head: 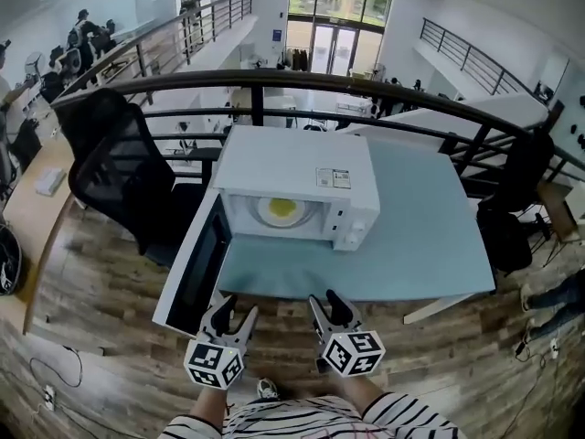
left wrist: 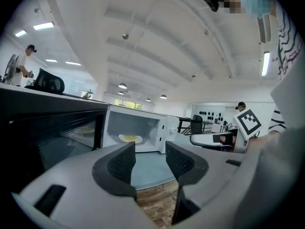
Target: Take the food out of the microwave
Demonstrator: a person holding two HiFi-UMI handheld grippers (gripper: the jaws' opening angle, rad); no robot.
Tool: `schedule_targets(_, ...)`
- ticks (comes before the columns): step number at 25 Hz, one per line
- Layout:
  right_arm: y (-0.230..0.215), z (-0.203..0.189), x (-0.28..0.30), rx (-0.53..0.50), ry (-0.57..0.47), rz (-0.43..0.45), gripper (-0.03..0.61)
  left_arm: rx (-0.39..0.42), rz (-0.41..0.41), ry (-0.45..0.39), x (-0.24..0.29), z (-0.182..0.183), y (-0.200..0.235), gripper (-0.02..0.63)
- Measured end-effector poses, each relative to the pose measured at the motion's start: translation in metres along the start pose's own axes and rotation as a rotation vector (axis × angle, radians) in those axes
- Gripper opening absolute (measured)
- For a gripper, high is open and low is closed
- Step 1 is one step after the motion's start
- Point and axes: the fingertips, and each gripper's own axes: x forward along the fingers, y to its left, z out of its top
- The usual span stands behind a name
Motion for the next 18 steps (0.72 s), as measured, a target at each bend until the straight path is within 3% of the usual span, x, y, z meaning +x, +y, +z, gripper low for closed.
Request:
schedule_targets(8,0.000,-0.007,0.020,0.036,-0.041,-0.090,0.193,0.005,-0.076,0.002,0.020,0.000,0.024,0.178)
schedule_targets(18,-0.025,-0.003,0.053,0.054,-0.046,-0.127,0.193,-0.037,-0.075,-0.003,0.067,-0.005,0.041,0.176)
